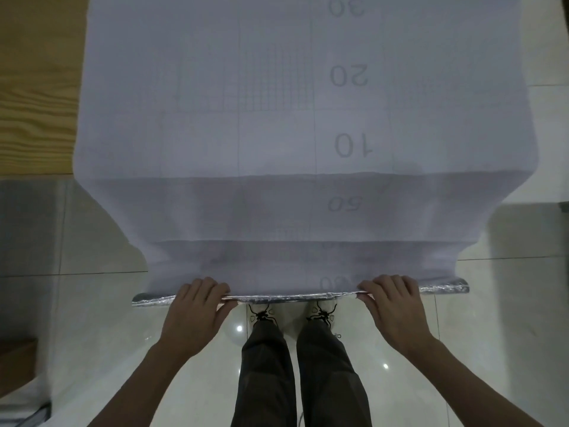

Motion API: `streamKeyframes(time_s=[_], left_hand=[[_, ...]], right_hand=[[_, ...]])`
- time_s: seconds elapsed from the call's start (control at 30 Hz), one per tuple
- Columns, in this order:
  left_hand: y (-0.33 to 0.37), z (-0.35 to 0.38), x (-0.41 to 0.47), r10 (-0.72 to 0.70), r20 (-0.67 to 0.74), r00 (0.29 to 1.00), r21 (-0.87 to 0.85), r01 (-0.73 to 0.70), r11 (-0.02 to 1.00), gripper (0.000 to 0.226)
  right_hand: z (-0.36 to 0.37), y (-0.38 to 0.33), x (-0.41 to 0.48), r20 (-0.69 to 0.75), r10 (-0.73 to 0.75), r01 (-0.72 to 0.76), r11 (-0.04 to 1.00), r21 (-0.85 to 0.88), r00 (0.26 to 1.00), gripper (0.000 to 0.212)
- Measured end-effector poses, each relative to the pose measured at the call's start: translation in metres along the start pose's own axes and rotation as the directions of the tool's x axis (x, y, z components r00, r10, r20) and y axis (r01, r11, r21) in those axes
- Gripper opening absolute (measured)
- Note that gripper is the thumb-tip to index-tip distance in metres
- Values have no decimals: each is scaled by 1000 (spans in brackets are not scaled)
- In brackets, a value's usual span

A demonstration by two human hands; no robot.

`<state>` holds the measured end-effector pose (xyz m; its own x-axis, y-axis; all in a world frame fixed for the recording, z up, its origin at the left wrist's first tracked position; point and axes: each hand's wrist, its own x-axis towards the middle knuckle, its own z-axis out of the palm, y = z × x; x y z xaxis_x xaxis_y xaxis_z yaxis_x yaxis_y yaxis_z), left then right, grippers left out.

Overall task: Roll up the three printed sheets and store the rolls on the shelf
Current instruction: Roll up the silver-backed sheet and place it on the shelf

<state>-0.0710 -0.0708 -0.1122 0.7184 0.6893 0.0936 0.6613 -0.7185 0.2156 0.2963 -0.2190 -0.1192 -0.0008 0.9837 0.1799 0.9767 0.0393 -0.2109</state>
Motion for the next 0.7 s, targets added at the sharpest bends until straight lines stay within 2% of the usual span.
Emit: streamKeyframes(time_s=[0.07,0.13,0.23,0.3,0.37,0.47,0.53,0.6,0.7], left_hand=[[-6,-5,1,49,16,999,-54,-48,997,19],[-12,-10,2,76,36,996,6,-77,997,14],[-15,-13,2,-44,37,998,201,36,979,7],[-13,-12,1,-114,47,992,244,99,965,16],[-15,-13,2,-55,62,997,190,42,981,15],[-24,-20,5,69,137,988,32,-74,997,31],[-30,-24,8,107,172,979,-48,-100,994,33],[-35,-23,9,136,160,978,-57,-128,990,30],[-36,-21,10,117,101,988,63,-124,990,38]], right_hand=[[-2,6,3,42,-14,11,997,73,999,29],[-6,11,7,87,-53,40,989,144,995,29],[-8,17,13,105,-131,111,978,177,986,25],[-9,19,16,114,-159,136,972,190,981,23],[-12,22,18,130,-166,137,969,203,978,25],[-14,29,19,136,-190,162,968,190,972,26],[-14,32,20,122,-204,182,969,168,971,25],[-13,32,21,96,-225,213,969,123,970,23],[-12,30,21,47,-229,228,973,20,972,26]])
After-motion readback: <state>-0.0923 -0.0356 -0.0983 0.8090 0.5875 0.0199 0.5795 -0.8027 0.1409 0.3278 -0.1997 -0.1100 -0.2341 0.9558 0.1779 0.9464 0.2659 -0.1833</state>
